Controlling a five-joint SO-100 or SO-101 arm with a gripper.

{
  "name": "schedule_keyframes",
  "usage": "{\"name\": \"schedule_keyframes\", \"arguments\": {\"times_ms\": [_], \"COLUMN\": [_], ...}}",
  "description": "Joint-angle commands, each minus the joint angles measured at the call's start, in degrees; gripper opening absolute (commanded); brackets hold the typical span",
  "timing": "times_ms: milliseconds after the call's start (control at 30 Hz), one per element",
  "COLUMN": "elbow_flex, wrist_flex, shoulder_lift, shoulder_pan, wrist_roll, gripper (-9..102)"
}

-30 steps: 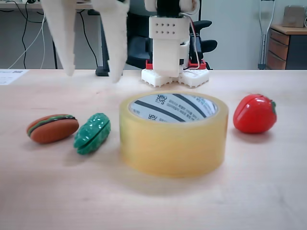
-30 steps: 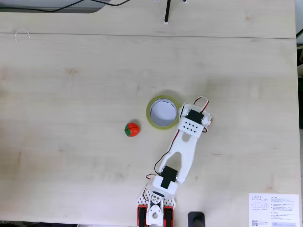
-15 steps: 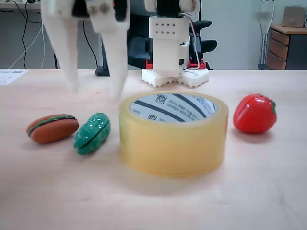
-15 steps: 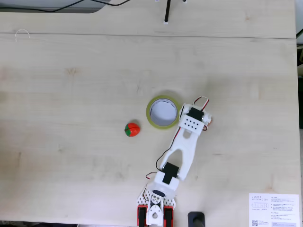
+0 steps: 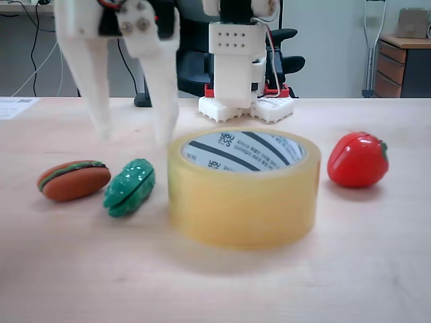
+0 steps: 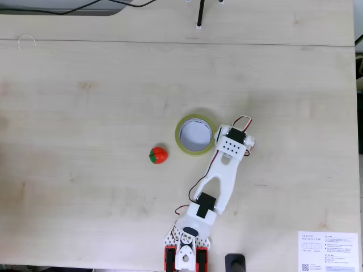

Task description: Grasp a cucumber and put it in the hole.

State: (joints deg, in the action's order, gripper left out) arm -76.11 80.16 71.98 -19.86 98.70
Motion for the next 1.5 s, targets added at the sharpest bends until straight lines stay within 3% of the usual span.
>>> {"name": "schedule_keyframes", "arguments": {"times_ms": [0,700,900,1467], "elbow_flex": [1.3,1.3,1.3,1.4], "wrist_flex": [-2.8,-4.7,-4.6,-1.7], "shoulder_lift": [-2.0,-8.4,-8.8,2.5], "shoulder_pan": [0.2,0.3,0.3,0.3], "wrist_roll": [1.4,2.0,2.1,2.0], "gripper": [19,17,9,6]}}
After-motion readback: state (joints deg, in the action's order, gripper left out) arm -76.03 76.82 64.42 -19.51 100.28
